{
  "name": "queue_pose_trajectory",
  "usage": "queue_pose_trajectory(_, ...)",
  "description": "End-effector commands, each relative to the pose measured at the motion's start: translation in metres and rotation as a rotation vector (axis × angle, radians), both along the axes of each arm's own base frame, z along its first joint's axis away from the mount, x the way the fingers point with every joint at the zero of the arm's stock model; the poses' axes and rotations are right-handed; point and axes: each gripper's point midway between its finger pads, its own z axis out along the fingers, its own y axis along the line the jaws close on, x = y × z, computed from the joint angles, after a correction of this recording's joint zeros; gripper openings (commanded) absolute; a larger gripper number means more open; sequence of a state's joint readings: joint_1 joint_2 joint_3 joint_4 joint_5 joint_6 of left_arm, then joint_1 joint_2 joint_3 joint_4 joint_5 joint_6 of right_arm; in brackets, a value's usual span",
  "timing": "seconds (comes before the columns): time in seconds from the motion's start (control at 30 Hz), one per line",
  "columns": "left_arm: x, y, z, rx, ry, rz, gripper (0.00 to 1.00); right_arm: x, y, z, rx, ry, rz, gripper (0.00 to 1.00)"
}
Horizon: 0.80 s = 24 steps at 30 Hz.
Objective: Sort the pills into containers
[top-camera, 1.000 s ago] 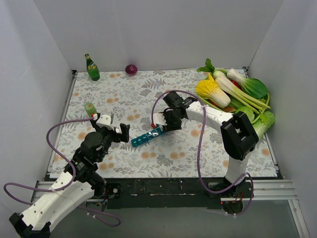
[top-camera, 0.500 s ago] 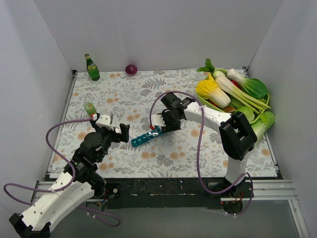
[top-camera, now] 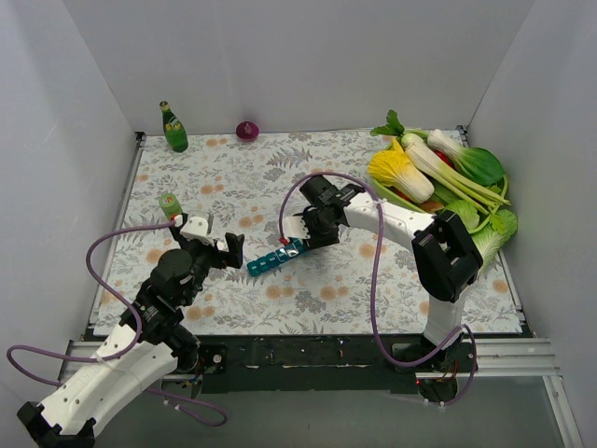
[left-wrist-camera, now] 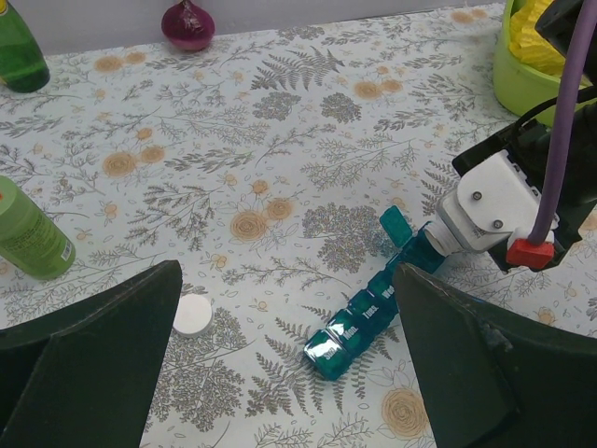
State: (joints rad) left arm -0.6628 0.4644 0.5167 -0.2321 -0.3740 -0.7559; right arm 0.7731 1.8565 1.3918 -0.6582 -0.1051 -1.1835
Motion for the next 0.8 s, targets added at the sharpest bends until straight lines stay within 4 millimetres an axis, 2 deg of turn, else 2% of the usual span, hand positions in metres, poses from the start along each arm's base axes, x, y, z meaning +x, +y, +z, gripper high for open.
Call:
queue_pose_trajectory(0.0,0.0001,0.0017,0.0033,-0.006,-0.018,0.003,0.98,0.0067,0.0079,0.0121,-0.002,-0.039,0.014,0.01)
queue_pose_trajectory(0.77,-0.0005,0.0017,0.0044,-0.006,-0.022,-0.001,0.98,0.0041,0.01,0.0105,-0.063,-0.068,0.031,0.01)
